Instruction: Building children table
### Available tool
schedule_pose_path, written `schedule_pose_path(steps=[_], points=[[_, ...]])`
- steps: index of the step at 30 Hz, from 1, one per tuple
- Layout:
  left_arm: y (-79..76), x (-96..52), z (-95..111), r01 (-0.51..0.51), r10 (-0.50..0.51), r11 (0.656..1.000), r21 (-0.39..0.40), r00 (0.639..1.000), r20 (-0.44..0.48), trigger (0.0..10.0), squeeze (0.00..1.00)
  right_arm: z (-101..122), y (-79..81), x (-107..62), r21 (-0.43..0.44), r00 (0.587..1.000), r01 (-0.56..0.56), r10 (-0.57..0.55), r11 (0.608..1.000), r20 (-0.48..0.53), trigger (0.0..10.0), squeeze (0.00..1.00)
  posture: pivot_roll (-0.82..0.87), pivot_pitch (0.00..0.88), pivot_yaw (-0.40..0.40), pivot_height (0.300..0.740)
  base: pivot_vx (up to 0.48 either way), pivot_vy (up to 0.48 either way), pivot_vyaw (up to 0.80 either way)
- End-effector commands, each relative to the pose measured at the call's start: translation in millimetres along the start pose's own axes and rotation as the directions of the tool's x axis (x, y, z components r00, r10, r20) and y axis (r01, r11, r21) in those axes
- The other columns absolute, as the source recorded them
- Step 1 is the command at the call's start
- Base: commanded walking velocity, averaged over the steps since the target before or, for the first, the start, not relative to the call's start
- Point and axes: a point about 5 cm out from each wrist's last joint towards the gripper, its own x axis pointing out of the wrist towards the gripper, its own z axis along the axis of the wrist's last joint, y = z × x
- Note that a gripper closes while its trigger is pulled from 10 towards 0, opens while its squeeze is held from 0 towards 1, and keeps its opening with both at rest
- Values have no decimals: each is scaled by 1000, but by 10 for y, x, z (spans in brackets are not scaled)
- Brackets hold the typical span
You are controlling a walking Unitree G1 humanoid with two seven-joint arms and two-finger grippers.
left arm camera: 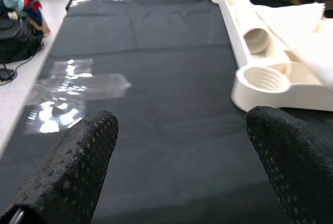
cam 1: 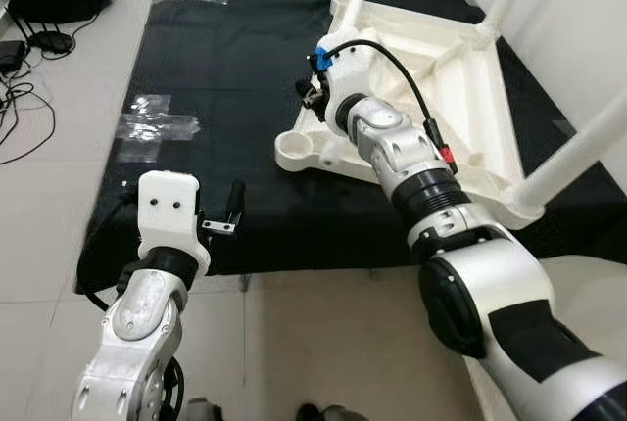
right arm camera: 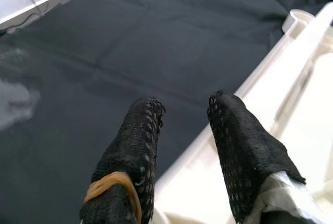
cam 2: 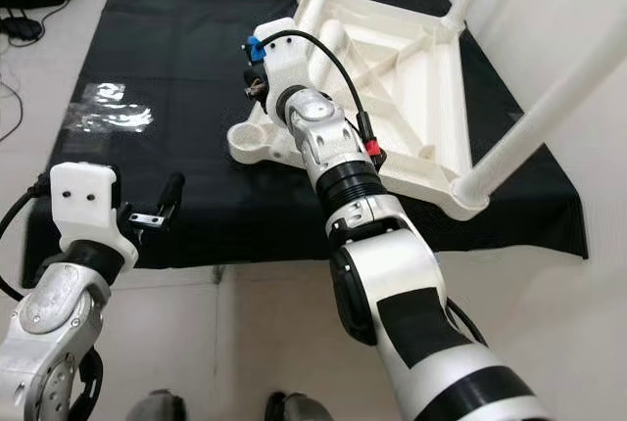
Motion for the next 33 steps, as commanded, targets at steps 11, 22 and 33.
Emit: schedule_pose_path(steps=[11,22,33], points=[[-53,-9,1,15,-15,1000,-13,1000,-4,10000,0,-10,-8,47,-50,988,131,-135,990,-76,10000,0,-12,270,-185,740,0,0,0],[-97,-53,26,24,-24,999,-24,1000,-14,10000,0,-66,119,73,68,985,145,-138,987,-99,10000,0,-9,317,-201,740,0,0,0],[-144,-130,36,31,-32,998,-51,999,-38,10000,0,84,14,68,151,982,190,-191,970,-10,10000,1000,-10,365,-198,740,0,0,0]])
